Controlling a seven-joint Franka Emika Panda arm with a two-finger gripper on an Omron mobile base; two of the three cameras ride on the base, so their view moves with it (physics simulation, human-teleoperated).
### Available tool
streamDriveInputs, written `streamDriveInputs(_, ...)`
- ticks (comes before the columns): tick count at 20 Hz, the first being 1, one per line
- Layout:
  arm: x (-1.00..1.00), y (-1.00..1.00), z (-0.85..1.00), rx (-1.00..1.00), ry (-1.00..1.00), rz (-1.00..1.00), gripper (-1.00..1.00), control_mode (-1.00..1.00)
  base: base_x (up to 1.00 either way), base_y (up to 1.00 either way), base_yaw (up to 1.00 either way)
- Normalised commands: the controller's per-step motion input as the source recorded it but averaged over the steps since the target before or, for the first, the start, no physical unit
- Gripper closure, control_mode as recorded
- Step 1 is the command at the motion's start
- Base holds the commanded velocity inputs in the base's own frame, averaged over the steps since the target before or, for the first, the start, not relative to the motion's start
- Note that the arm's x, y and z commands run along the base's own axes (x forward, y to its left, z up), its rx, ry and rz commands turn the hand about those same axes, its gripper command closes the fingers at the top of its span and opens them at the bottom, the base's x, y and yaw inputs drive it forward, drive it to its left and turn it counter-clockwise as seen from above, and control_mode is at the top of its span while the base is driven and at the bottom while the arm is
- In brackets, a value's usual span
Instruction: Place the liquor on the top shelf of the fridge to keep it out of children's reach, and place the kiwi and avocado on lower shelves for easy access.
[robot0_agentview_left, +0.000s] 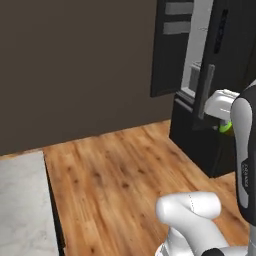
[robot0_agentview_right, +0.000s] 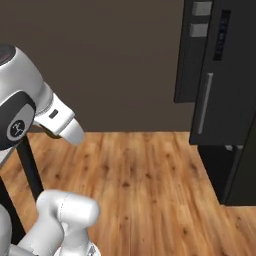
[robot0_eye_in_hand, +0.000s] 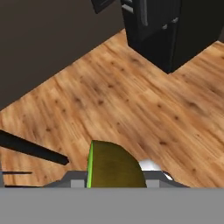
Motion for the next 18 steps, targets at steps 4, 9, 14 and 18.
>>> streamDriveInputs(4,0.0,0.0,0.0,0.0,0.0,0.0,1.0,1.0,1.0,0.0,0.16)
streamDriveInputs(9,0.0,0.0,0.0,0.0,0.0,0.0,1.0,1.0,1.0,-0.01,-0.01)
streamDriveInputs(14,0.0,0.0,0.0,0.0,0.0,0.0,1.0,1.0,1.0,0.0,-0.16)
streamDriveInputs(18,0.0,0.0,0.0,0.0,0.0,0.0,1.0,1.0,1.0,0.0,-0.27)
